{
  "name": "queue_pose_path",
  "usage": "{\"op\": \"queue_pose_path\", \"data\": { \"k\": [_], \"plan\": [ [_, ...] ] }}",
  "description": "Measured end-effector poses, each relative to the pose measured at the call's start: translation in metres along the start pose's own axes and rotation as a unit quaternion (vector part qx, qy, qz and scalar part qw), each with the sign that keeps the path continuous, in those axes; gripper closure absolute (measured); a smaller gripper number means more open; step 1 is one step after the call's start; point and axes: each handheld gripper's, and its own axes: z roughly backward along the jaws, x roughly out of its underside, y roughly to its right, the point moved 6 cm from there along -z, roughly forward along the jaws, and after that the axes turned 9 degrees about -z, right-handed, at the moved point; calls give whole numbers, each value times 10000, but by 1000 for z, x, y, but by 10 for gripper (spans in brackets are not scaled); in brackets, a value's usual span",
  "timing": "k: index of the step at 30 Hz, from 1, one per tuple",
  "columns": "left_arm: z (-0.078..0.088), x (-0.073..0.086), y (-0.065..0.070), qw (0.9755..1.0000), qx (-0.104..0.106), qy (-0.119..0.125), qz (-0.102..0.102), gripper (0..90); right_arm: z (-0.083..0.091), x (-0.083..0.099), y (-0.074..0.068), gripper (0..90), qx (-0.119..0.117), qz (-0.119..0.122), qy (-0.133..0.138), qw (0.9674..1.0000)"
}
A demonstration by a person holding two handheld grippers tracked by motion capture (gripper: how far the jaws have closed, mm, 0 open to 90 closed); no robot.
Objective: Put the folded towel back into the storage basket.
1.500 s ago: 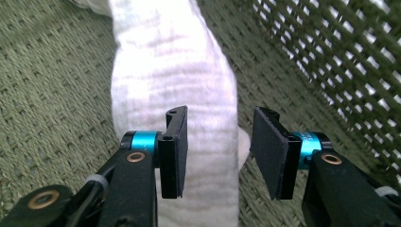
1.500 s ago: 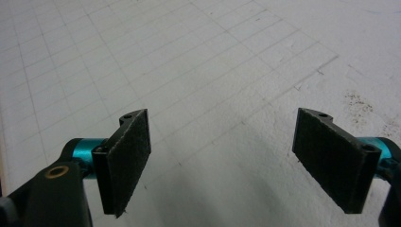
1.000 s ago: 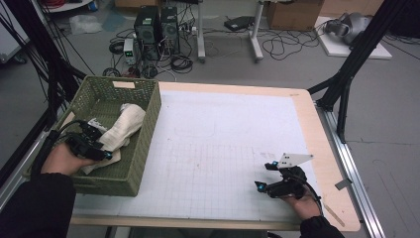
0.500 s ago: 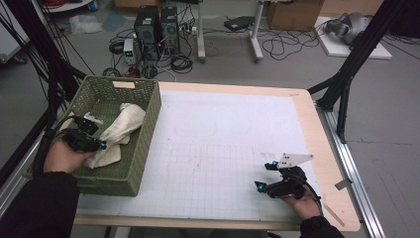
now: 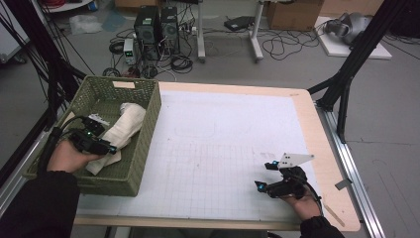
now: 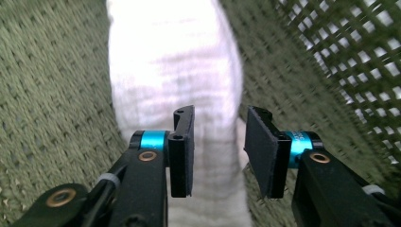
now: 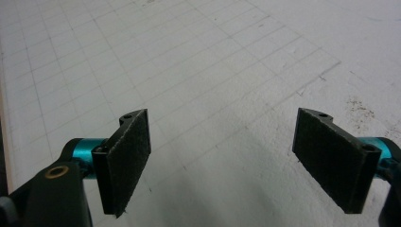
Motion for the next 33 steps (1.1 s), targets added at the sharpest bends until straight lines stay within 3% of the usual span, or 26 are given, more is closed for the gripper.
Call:
{"op": "queue_pose_path", "data": {
  "k": [5, 11, 23, 26, 30, 33],
  "plan": [
    [10, -3, -2, 9988, 3, 467, 119, 588, 1, 0, -1, 193, -17, -3, 4, 10000],
    [22, -7, 3, 9940, 227, 1057, 181, 574, 2, -1, -1, 188, -34, -15, 68, 10000],
    [40, -10, 8, 9856, 465, 1599, 280, 526, 2, -3, -3, 176, -63, -15, 90, 9999],
    [45, -12, 11, 9818, 569, 1781, 321, 511, 2, -4, -3, 173, -82, -18, 117, 9999],
    [52, -16, 16, 9727, 764, 2151, 422, 487, 3, -4, -4, 170, -82, -10, 138, 9999],
    [55, -18, 21, 9699, 811, 2262, 391, 469, 3, -5, -4, 167, -94, -16, 161, 9998]
  ]
}}
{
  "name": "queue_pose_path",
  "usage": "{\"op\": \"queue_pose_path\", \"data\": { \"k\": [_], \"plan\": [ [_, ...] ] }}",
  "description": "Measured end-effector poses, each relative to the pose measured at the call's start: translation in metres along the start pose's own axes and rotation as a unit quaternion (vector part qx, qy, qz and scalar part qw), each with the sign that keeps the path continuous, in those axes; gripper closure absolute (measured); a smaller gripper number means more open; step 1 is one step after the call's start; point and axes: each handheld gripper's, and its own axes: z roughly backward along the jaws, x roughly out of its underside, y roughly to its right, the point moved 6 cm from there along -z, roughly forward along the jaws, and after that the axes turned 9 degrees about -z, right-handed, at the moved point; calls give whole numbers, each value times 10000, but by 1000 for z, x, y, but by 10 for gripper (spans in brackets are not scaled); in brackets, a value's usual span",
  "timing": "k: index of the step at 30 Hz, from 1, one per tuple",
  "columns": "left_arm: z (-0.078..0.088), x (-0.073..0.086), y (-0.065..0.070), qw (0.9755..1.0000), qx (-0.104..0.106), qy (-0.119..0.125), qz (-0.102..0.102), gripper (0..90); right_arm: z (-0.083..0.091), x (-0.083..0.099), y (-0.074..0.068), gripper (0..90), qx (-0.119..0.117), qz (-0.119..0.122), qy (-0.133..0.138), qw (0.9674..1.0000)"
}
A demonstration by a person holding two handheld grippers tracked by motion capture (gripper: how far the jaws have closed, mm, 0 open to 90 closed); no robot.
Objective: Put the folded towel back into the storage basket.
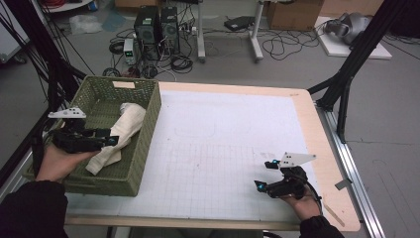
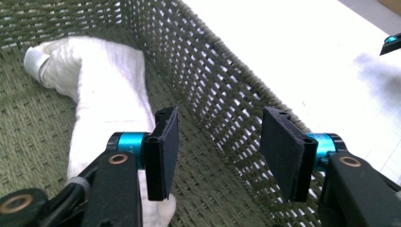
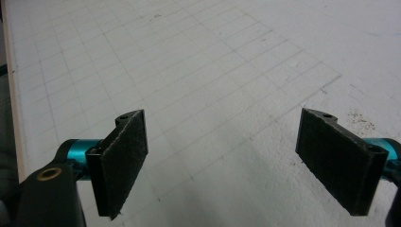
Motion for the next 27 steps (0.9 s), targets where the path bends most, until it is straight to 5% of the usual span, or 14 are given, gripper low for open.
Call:
{"op": "queue_pose_path", "data": {
  "k": [17, 27],
  "plan": [
    [1, -15, 24, 9938, 622, 850, 348, 424, 1, -3, -2, 150, -30, 20, 88, 10000],
    [-1, -25, 46, 9891, 816, 1184, 328, 401, 2, -4, -3, 148, -46, 42, 126, 9999]
  ]
}}
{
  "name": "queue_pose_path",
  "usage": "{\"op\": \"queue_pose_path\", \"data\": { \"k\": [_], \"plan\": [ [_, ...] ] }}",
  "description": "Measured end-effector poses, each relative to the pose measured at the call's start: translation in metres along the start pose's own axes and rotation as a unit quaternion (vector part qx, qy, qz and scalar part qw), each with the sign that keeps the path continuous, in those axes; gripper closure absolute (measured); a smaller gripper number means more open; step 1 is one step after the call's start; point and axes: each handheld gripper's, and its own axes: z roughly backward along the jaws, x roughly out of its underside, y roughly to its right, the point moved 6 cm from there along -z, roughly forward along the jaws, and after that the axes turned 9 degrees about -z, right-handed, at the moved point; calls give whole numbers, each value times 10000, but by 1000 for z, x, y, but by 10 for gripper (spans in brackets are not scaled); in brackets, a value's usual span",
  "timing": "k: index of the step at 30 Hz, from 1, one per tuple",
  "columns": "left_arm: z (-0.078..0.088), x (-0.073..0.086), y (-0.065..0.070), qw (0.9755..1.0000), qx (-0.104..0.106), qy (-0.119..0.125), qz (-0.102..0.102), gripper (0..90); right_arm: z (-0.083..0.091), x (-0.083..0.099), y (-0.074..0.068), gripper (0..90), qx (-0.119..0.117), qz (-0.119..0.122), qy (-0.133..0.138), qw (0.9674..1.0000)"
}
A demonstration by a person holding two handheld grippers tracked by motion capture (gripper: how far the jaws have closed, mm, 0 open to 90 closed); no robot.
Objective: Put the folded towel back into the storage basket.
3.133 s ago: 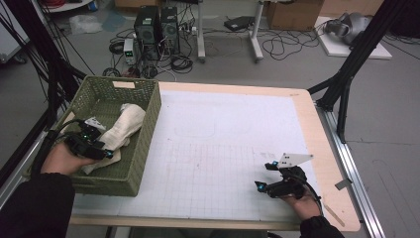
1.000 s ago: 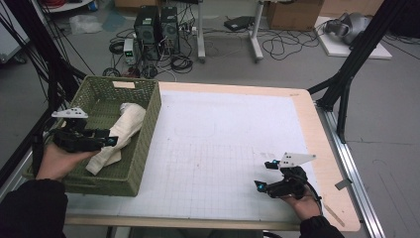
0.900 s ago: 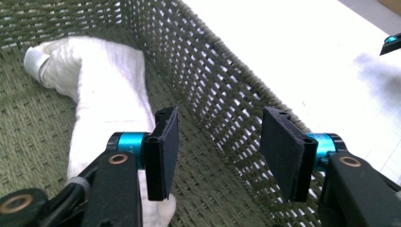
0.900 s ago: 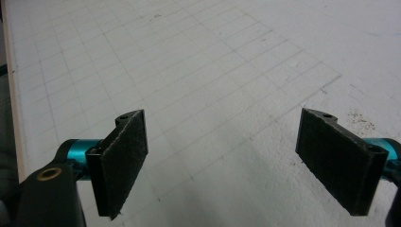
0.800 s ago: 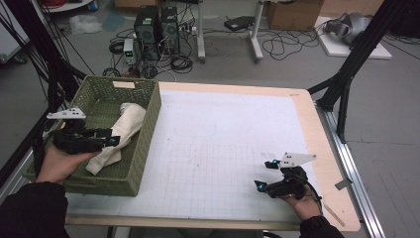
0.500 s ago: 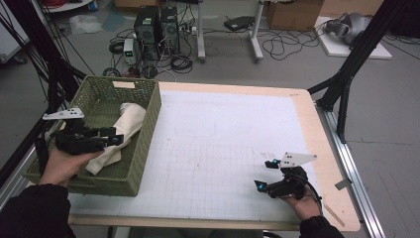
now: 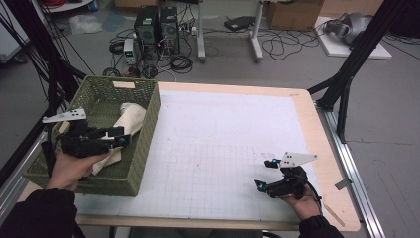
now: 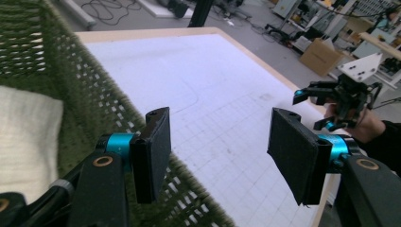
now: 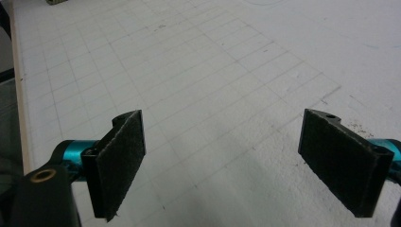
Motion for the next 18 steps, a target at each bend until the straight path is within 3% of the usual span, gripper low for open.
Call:
{"op": "queue_pose_path", "data": {
  "k": [9, 18],
  "plan": [
    [-14, -2, 20, 9998, 129, 141, -95, 384, 0, -1, 0, 148, -14, 8, 12, 10000],
    [-31, 0, 35, 9995, -51, 104, -298, 376, -1, -1, -1, 145, -14, 23, 28, 10000]
  ]
}}
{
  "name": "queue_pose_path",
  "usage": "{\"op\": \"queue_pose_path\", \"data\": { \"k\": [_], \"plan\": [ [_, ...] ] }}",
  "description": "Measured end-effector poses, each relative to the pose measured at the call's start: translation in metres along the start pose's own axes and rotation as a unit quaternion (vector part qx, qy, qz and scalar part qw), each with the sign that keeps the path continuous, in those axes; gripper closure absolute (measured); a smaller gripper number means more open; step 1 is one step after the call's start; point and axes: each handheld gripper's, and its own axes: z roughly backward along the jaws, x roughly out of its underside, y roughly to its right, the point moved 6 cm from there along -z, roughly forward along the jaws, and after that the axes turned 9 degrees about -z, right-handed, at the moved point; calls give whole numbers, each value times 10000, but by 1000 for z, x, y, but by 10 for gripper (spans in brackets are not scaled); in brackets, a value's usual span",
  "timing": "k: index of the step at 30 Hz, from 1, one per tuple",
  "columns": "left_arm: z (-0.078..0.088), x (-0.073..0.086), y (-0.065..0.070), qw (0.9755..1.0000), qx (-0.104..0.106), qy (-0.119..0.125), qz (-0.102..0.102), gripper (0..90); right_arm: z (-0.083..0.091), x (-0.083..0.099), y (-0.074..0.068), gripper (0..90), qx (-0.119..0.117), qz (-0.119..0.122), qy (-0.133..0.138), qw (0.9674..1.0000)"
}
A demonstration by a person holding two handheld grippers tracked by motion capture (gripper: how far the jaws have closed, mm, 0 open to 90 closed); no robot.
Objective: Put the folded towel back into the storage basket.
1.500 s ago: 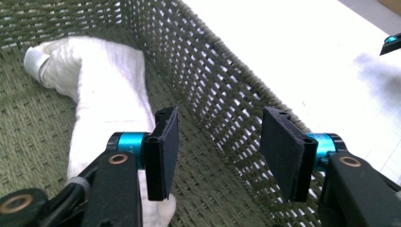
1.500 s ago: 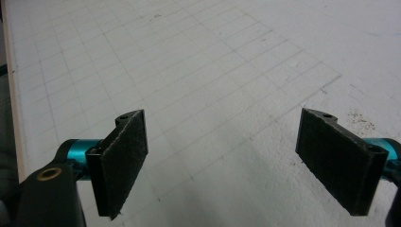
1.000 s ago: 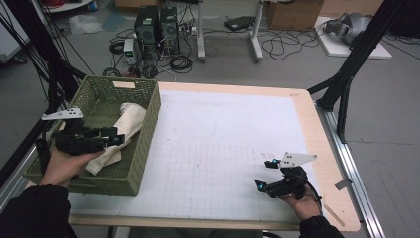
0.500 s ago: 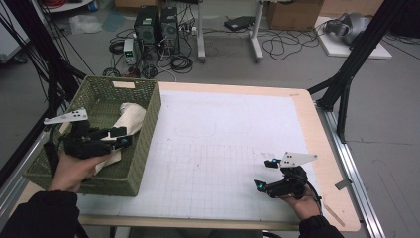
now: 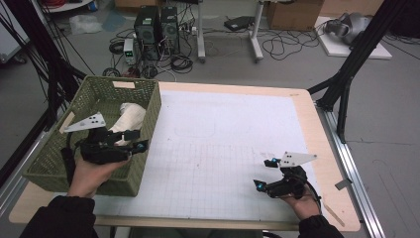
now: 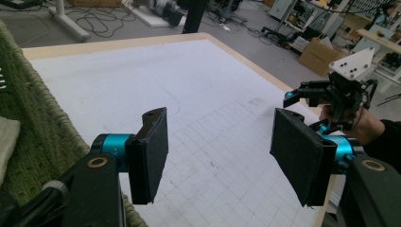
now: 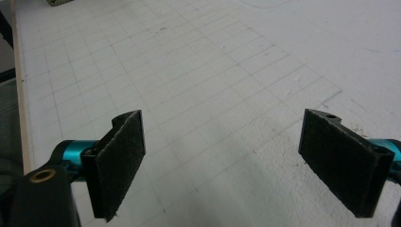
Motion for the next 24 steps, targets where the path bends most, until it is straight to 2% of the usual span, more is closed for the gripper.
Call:
{"op": "queue_pose_path", "data": {
  "k": [7, 24],
  "plan": [
    [-15, -1, 13, 10000, 69, -11, -60, 369, 0, 0, 0, 145, -5, -6, 5, 10000],
    [-39, 1, 38, 9994, -126, 25, -322, 355, 1, -2, -1, 145, -24, 37, 49, 10000]
  ]
}}
